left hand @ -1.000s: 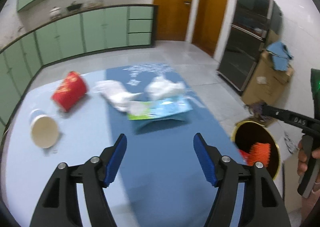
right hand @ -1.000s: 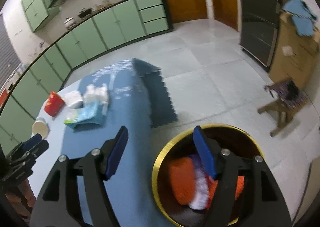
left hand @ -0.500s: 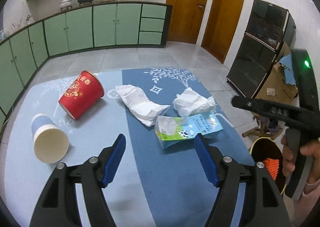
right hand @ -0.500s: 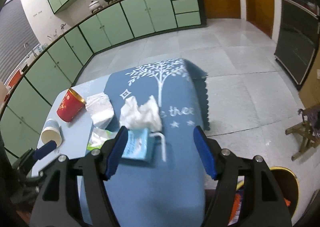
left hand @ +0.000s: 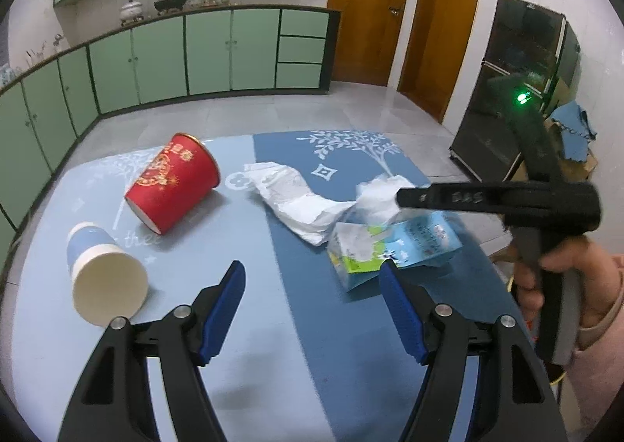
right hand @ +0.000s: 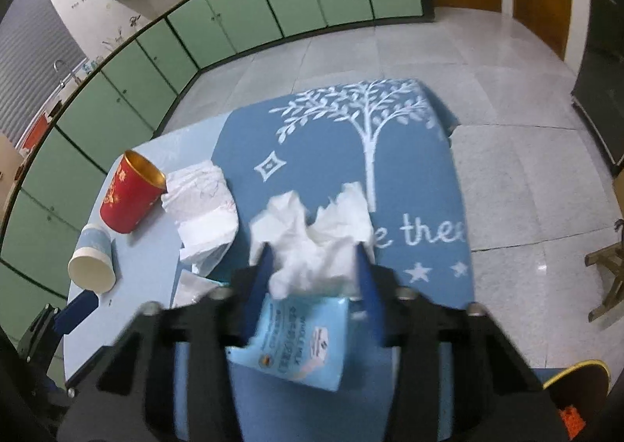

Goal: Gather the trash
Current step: 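Grasp the white tissue with the right tool while the left tool grasps the milk carton, then carry the tissue to the bin and open the right tool while the left tool lifts the carton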

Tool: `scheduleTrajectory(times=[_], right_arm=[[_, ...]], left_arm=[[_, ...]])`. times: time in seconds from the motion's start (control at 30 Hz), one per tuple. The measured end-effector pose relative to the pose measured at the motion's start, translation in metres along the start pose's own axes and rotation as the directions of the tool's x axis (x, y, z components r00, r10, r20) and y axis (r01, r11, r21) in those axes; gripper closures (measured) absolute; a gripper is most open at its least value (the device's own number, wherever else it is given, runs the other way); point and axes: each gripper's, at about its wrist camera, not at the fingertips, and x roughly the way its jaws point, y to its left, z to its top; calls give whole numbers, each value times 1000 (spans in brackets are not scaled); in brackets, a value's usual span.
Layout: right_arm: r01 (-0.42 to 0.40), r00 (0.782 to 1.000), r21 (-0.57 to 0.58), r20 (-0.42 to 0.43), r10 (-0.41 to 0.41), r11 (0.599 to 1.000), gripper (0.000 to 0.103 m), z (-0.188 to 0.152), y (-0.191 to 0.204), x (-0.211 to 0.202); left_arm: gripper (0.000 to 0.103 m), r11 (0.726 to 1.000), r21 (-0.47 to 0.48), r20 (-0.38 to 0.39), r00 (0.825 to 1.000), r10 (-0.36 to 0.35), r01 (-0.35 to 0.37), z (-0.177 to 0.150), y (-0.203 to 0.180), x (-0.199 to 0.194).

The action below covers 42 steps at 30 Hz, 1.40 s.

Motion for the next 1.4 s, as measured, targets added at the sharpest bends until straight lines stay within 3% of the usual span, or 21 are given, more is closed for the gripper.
scheduleTrajectory(times=[0.13,0.23,0.33,0.53,0.7,0.87,1.07,1.4], right_arm=[[-31,999,-15,12,31,999,91,-1,2,-3],[-16,998,-13,65,17,1000,91,-1,-3,-20],[-5,995,5,96,5,1000,91,-2,-15,-36],[12,993,22,114,-15,1000,91,-11,-37,-56],[7,991,32,131,-11,999,91,-19,-44,-64],[-7,991,31,133,3,999,91,-23,-47,-68],[-15,990,45,141,8,999,91,-29,-49,-73],[10,980,72,197,-24,997,91,-42,-51,-106]], left_arm=[[33,999,-1,-16,999,-42,42,4,-11,11],[34,999,-6,-32,998,-54,54,5,-19,21],[43,997,-27,-51,996,-76,74,6,-24,33],[50,994,-60,-81,992,-96,91,7,-29,51],[63,991,-92,-110,988,-111,101,4,-28,65],[78,985,-136,-79,989,-121,110,3,-24,63],[86,990,-98,-18,994,-108,106,6,-32,45],[93,986,-129,-11,994,-107,105,-14,-9,17]])
